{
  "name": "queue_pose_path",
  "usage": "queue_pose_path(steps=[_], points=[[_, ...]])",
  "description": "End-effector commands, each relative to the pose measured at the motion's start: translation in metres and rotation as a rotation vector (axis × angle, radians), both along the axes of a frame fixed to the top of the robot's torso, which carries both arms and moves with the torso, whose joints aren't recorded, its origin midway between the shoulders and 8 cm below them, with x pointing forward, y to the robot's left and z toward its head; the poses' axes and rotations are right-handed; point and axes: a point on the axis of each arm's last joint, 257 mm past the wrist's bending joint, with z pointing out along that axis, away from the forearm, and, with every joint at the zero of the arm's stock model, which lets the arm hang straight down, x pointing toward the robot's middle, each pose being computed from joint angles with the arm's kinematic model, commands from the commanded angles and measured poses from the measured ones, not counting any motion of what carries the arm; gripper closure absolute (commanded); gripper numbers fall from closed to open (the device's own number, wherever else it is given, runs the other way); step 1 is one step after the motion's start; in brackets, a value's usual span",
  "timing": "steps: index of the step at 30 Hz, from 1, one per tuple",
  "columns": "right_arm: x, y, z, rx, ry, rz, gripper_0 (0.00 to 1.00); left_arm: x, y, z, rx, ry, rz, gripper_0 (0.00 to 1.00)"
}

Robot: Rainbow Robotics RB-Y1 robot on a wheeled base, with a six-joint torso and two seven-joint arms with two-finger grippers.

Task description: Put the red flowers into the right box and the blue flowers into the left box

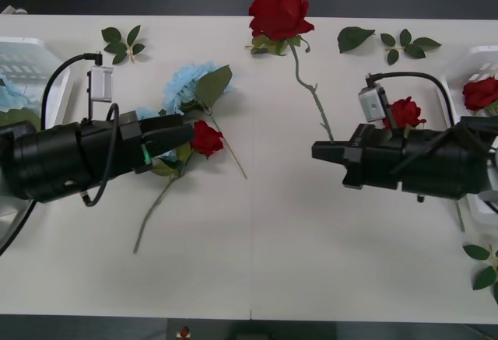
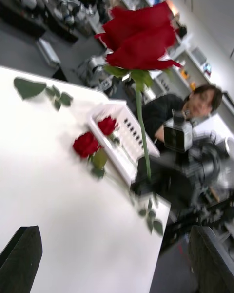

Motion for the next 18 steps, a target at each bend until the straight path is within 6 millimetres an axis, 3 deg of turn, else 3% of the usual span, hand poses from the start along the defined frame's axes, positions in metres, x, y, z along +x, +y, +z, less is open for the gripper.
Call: queue_pose_path(steps=[1,2,3,6,8,9,13,17,18], points=[[0.008,-0.044,-0.001,-0.114,0.075,-0.062,1.00,-0.013,0.029,-0.012,0.115,-0.019,-0.017,0.14],[0.014,-0.088,-0.011,-0.206,0.129,-0.126,1.00,-0.019,0.054,-0.023,0.216,-0.027,-0.025,0.13],[0.017,-0.113,-0.016,-0.262,0.146,-0.160,1.00,-0.022,0.067,-0.027,0.274,-0.032,-0.033,0.14],[0.024,-0.180,-0.024,-0.402,0.177,-0.252,1.00,-0.027,0.106,-0.041,0.442,-0.037,-0.036,0.13],[0.029,-0.211,-0.024,-0.457,0.178,-0.298,1.00,-0.026,0.124,-0.047,0.517,-0.039,-0.019,0.13],[0.033,-0.238,-0.025,-0.490,0.187,-0.348,1.00,-0.022,0.141,-0.053,0.589,-0.041,0.003,0.13],[0.046,-0.302,-0.021,-0.489,0.228,-0.495,1.00,0.000,0.181,-0.062,0.742,-0.058,0.102,0.13],[0.050,-0.344,-0.022,-0.477,0.254,-0.597,1.00,0.029,0.209,-0.061,0.854,-0.101,0.218,0.14],[0.048,-0.361,-0.027,-0.491,0.265,-0.631,1.00,0.040,0.216,-0.058,0.879,-0.123,0.260,0.10]])
